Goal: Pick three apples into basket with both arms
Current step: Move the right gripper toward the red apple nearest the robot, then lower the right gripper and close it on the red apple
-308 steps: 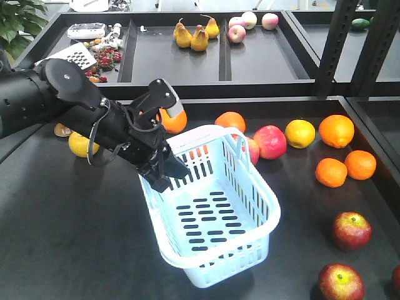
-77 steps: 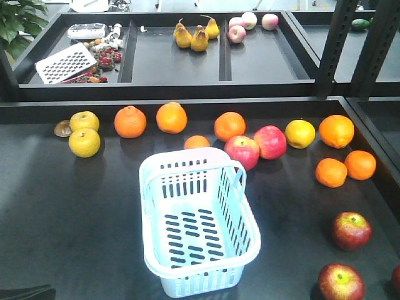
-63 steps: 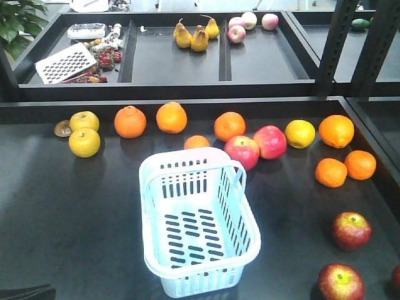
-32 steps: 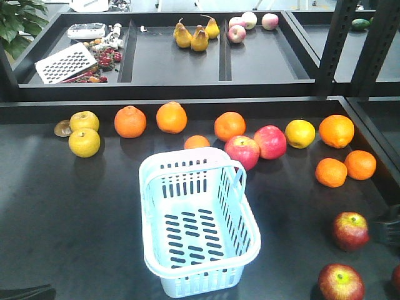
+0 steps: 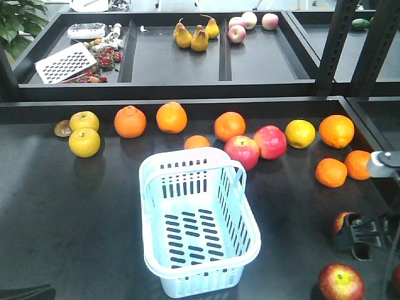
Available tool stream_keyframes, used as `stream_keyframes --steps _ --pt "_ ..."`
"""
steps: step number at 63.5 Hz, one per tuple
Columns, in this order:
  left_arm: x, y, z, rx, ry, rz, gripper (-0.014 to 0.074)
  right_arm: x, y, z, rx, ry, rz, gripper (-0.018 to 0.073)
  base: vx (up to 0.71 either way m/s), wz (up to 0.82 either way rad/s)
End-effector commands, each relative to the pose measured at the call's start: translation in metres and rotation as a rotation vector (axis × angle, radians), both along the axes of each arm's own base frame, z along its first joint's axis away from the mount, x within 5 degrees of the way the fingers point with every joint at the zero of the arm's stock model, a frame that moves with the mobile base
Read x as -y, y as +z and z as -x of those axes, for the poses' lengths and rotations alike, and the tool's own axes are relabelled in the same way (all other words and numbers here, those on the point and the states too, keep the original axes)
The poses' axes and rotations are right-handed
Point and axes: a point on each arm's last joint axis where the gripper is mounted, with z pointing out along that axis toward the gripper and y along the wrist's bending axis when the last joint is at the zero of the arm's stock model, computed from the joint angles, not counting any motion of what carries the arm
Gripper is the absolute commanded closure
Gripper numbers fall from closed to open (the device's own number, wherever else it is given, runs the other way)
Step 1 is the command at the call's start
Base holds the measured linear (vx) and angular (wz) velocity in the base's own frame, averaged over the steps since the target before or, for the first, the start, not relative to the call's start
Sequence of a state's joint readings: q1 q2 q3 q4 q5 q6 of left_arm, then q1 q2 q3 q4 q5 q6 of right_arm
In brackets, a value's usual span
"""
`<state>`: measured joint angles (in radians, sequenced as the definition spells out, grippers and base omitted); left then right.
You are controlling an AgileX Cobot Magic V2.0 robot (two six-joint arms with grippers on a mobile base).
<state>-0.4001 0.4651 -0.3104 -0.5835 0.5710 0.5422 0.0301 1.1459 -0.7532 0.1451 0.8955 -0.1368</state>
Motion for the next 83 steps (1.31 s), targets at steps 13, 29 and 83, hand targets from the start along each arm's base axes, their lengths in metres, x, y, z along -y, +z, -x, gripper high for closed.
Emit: stream_keyframes --steps 13,29,83 --pt "0.001 0.012 -0.005 0.048 0.036 0.06 0.0604 0.003 -0.024 -0.03 -0.073 0.015 0.034 -0.0062 0.0 0.0" --pt "0.001 0.012 -0.005 0.048 0.036 0.06 0.0604 0.004 -0.056 -0.047 -0.159 0.02 0.055 -0.005 0.0 0.0" --pt "0.001 0.012 -0.005 0.048 0.036 0.06 0.0604 0.005 -0.135 -0.069 -0.368 0.0 0.064 -0.0035 0.0 0.0"
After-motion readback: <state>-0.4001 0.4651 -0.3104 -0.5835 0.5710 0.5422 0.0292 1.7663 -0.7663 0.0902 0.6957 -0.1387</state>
